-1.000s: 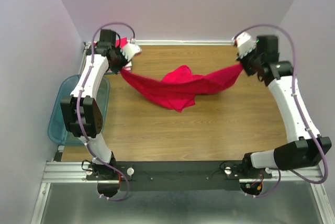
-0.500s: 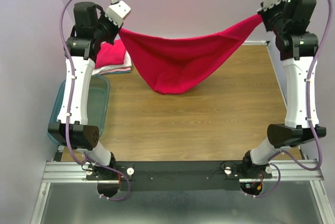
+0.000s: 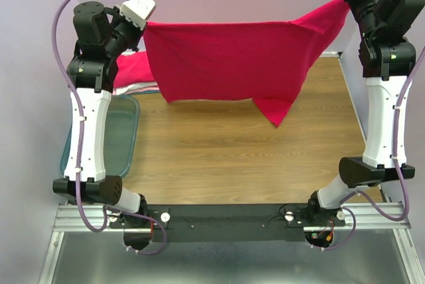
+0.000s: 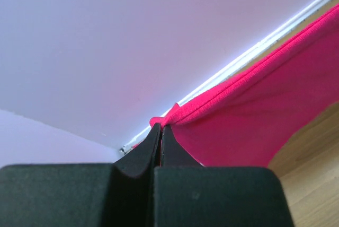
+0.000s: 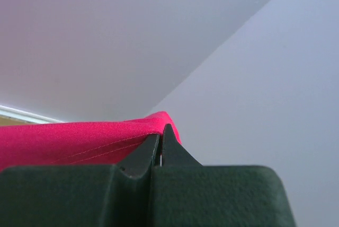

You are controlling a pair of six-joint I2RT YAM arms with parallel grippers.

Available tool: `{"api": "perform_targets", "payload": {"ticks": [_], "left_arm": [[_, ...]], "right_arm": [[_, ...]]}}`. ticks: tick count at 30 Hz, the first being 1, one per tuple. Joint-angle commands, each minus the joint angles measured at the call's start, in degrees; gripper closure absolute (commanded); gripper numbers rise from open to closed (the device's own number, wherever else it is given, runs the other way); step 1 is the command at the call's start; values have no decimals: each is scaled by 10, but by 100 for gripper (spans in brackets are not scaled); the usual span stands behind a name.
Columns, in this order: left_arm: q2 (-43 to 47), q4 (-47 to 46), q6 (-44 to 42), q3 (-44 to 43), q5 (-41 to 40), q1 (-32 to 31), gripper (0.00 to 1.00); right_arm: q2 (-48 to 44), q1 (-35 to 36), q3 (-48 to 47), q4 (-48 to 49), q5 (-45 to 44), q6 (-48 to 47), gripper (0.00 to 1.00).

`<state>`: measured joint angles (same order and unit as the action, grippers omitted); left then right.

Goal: Fold and stack the t-shirts
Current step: Flatten out the tshirt

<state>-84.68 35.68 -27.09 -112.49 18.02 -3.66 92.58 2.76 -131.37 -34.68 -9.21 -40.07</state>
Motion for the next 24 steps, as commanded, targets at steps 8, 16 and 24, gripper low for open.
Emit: {"api": "perform_targets", "payload": {"ticks": [8, 16, 24], "left_arm": [[44, -61, 19, -7, -62, 2, 100], [29, -66, 34, -19, -101, 2, 100], [-7, -33, 45, -40, -130, 2, 100]], "right_arm": [[-34, -5, -16, 91, -50, -82, 100], [-81, -4, 52, 95, -41, -97, 100], [-150, -4, 146, 77, -25, -93, 99]]}}
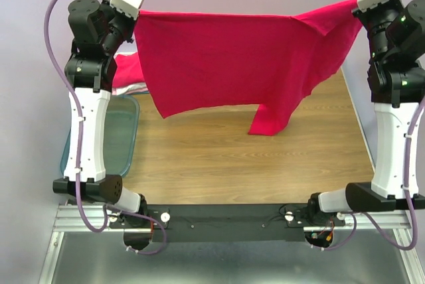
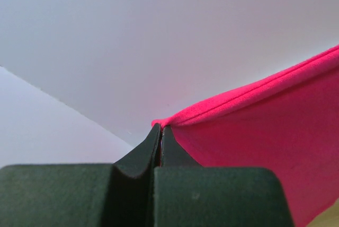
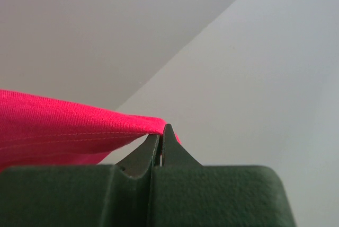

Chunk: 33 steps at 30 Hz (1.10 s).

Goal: Fold and stack the t-shirts
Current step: Flatten out the tshirt

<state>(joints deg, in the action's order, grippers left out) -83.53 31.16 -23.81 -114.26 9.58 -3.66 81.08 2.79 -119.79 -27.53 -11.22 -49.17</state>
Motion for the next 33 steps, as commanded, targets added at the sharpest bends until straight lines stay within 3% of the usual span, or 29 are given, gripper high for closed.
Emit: {"api": "perform_targets", "payload": {"ticks": [1, 6, 16, 23, 24, 33], "left_arm": [[-20, 13, 12, -23, -45, 2, 100], [-30, 21, 24, -25, -36, 2, 100], [32, 22, 44, -13, -5, 2, 100], [190, -21, 44, 105, 3, 2, 100], [246, -26, 41, 136, 3, 2, 100], [390, -58, 39, 163, -21, 2, 100]], "right_arm": [[-40, -4, 40, 0, 0, 1, 99], [-58, -4, 90, -20, 16, 23, 99], [-77, -4, 40, -31, -10, 43, 100], [-141, -4, 0, -31, -35, 46, 99], [-160, -4, -5, -31, -36, 48, 99], [-220, -3, -81, -30, -25, 40, 100]]}}
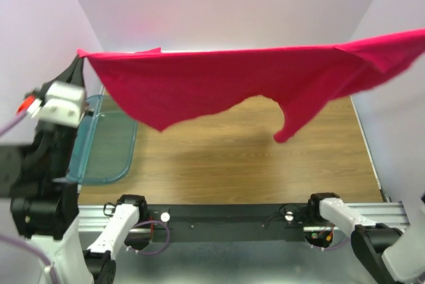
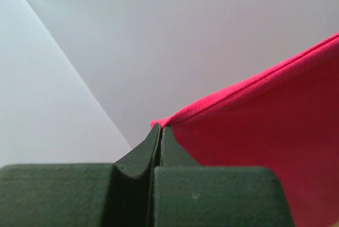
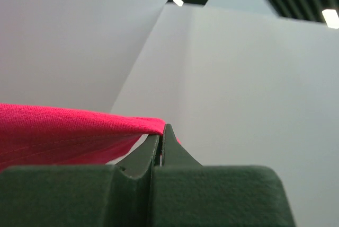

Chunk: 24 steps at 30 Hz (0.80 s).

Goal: Fold and stack the t-shirts
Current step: Flatten out the tshirt

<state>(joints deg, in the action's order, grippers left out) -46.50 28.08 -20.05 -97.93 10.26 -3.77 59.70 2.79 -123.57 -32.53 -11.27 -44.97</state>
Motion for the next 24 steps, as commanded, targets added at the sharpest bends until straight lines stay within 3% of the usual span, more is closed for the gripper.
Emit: {"api": "perform_targets", "payload": {"ticks": [1, 5, 9, 13, 15, 16, 19, 20, 24], "left_arm": [[22, -24, 3, -8, -32, 3, 100], [23, -3, -2, -27, -33, 3, 100], [18, 28, -23, -8, 0, 3, 100], [19, 71, -50, 59, 37, 3, 100], [29, 84, -67, 133, 79, 3, 100], [32, 96, -83, 160, 92, 3, 100], [32, 95, -103, 281, 111, 3, 100], [29, 87, -114, 349, 108, 3, 100], [-20, 28, -139, 480, 75, -4, 100]], "right_arm": [[-6, -3, -43, 21, -24, -6, 99], [5, -4, -71, 26, -25, -35, 99], [-12, -3, -4, 28, -5, -63, 100], [-94, -4, 218, 22, 61, -110, 99], [-133, -4, 311, 17, 96, -130, 100], [-169, -3, 406, 12, 107, -145, 99], [-210, -4, 538, 0, 155, -151, 99], [-213, -4, 568, 0, 169, -150, 99], [-194, -4, 665, 8, 195, -164, 99]]}}
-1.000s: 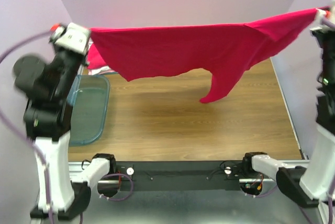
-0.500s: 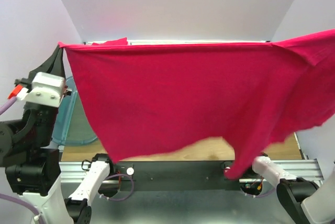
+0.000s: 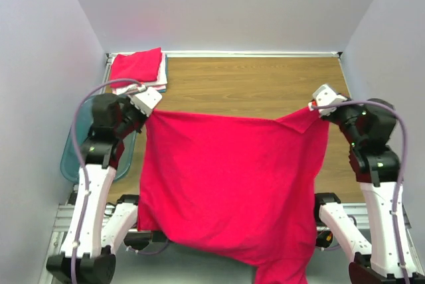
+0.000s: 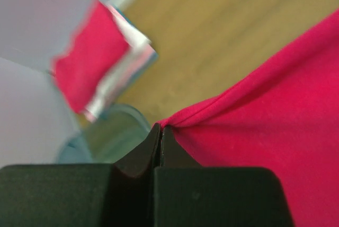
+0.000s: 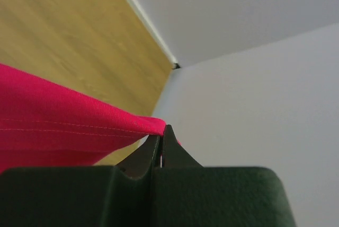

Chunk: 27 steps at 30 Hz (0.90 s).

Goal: Fold and stack the t-shirts
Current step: Flatten out the tshirt

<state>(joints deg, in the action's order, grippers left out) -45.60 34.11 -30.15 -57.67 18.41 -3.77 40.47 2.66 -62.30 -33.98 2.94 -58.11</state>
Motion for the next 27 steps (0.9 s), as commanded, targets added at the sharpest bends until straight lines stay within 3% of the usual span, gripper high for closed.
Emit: {"api": "perform_targets", "payload": {"ticks": [1, 8, 11, 15, 27], "left_arm": [[-48, -44, -39, 91, -17, -8, 100], [-272, -119, -27, 73, -85, -41, 100], [-398, -137, -20, 13, -99, -42, 100], [-501, -148, -14, -57, -119, -42, 100], [-680, -112, -15, -259, -168, -41, 100]], "right_arm": [[8, -3, 82, 28, 56, -33, 99], [168, -3, 141, 130, 47, -37, 99], [262, -2, 122, 170, 32, -27, 99], [389, -3, 70, 210, 8, -22, 99], [639, -3, -120, 246, -26, -23, 100]]}}
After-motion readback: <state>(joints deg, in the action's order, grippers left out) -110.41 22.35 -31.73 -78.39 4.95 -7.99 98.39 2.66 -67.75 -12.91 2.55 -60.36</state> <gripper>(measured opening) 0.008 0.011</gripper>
